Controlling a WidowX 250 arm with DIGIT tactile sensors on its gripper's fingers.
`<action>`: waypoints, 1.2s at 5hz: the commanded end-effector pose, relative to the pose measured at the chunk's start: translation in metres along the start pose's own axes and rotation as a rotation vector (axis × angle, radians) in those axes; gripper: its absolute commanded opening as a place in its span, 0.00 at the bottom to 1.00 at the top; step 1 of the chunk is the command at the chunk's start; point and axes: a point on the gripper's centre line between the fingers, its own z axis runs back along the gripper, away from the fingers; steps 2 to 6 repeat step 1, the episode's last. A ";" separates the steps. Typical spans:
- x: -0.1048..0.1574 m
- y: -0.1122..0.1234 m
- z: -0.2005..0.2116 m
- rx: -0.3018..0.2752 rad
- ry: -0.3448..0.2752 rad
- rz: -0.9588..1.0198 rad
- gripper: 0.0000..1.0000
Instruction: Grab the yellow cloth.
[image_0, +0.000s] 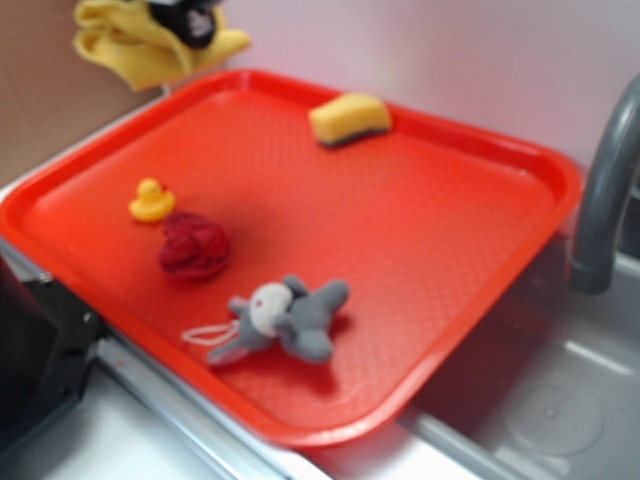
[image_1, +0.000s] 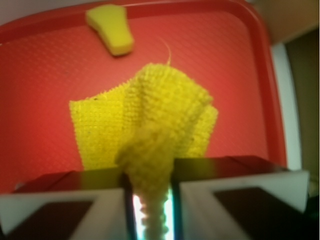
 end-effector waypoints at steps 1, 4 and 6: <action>0.002 -0.003 0.009 -0.052 0.027 -0.002 0.00; 0.002 -0.003 0.009 -0.052 0.027 -0.002 0.00; 0.002 -0.003 0.009 -0.052 0.027 -0.002 0.00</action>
